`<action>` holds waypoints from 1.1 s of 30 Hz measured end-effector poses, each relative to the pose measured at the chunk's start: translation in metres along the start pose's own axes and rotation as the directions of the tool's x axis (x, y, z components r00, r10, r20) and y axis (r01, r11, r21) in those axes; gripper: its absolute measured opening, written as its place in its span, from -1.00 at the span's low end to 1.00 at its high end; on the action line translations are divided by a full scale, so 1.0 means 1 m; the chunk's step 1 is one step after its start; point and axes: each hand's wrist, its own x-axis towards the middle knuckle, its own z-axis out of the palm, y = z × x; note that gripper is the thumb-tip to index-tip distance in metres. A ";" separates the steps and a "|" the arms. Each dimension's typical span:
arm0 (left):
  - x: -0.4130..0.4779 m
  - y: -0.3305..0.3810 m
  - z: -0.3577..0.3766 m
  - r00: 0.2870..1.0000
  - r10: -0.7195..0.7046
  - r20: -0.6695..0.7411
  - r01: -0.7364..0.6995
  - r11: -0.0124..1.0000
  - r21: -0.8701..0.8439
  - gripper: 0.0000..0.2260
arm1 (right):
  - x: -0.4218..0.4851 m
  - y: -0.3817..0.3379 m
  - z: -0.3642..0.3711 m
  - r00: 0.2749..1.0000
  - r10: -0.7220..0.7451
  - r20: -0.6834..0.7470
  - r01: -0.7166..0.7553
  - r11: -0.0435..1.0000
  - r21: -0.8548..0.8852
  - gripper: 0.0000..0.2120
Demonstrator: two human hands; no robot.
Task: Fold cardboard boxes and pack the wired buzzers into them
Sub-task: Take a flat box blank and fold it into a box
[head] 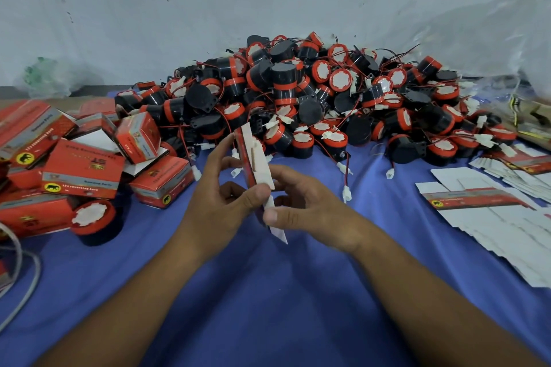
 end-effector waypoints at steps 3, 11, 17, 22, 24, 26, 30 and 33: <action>-0.002 0.000 0.003 1.000 -0.027 -0.002 0.026 1.000 -0.012 -0.28 | 0.001 0.000 -0.003 1.000 -0.015 0.001 0.015 0.998 0.058 -0.33; -0.003 -0.008 0.003 0.994 -0.107 0.015 0.107 0.962 -0.250 -0.27 | 0.000 -0.005 -0.005 0.997 -0.046 0.060 0.057 0.978 -0.201 -0.23; 0.002 -0.018 0.002 0.974 -0.225 -0.021 0.213 0.945 -0.247 -0.62 | 0.000 -0.004 -0.007 0.996 -0.081 -0.036 0.073 0.978 -0.195 -0.44; -0.006 -0.026 0.002 0.974 -0.226 0.018 0.226 0.974 -0.028 -0.42 | 0.005 0.014 -0.008 0.968 0.042 -0.249 -0.038 0.999 0.018 -0.49; -0.007 -0.021 0.006 0.979 -0.193 0.072 0.184 0.976 0.113 -0.34 | 0.009 0.019 -0.008 0.936 0.079 -0.342 -0.047 0.994 0.100 -0.54; -0.008 -0.019 0.009 0.978 -0.166 0.128 0.150 0.980 0.128 -0.37 | 0.011 0.020 -0.009 0.911 0.108 -0.399 -0.041 0.984 0.173 -0.58; -0.011 -0.015 0.008 0.975 -0.206 0.087 0.209 0.978 -0.026 -0.34 | 0.010 0.021 -0.010 0.899 0.179 -0.400 -0.097 0.971 0.217 -0.59; -0.007 -0.009 0.003 0.982 -0.130 0.139 0.114 0.987 0.115 -0.31 | 0.011 0.022 -0.010 0.894 0.243 -0.377 -0.151 0.955 0.257 -0.75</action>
